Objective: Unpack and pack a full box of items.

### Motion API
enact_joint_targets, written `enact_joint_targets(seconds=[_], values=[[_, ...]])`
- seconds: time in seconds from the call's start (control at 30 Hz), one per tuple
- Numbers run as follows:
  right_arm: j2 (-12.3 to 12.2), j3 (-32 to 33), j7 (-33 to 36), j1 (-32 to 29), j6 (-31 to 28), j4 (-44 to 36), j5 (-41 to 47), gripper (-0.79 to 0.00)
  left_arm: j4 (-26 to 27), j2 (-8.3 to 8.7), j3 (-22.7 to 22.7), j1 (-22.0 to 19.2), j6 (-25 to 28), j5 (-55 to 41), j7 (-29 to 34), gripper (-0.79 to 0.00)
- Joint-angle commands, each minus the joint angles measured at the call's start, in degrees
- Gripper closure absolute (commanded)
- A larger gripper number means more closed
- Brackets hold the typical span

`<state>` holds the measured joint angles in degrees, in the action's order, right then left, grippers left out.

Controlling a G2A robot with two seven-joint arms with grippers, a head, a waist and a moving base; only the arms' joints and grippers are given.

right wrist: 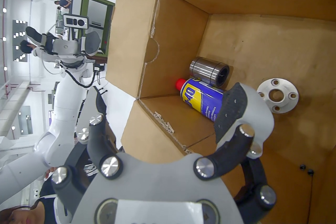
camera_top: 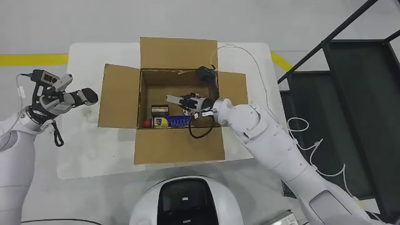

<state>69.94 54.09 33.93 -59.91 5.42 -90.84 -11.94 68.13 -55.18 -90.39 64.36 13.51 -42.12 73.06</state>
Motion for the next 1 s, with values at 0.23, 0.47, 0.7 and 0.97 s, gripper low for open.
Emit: enact_joint_targets(seconds=[0.23,0.47,0.7,0.97], values=[[0.3,-1.3,0.9,1.4,1.3,1.1,-1.6,-0.785,-0.8,-0.02,0.1,-0.4,0.6,-0.1,0.6,-0.785],[0.3,-1.3,0.9,1.4,1.3,1.1,-1.6,-0.785,-0.8,-0.02,0.1,-0.4,0.6,-0.1,0.6,-0.785],[0.3,-1.3,0.9,1.4,1.3,1.1,-1.6,-0.785,-0.8,-0.02,0.1,-0.4,0.6,-0.1,0.6,-0.785],[0.3,-1.3,0.9,1.4,1.3,1.1,-1.6,-0.785,1.4,0.43,-1.7,-0.8,3.0,6.4,-7.5,-0.785]])
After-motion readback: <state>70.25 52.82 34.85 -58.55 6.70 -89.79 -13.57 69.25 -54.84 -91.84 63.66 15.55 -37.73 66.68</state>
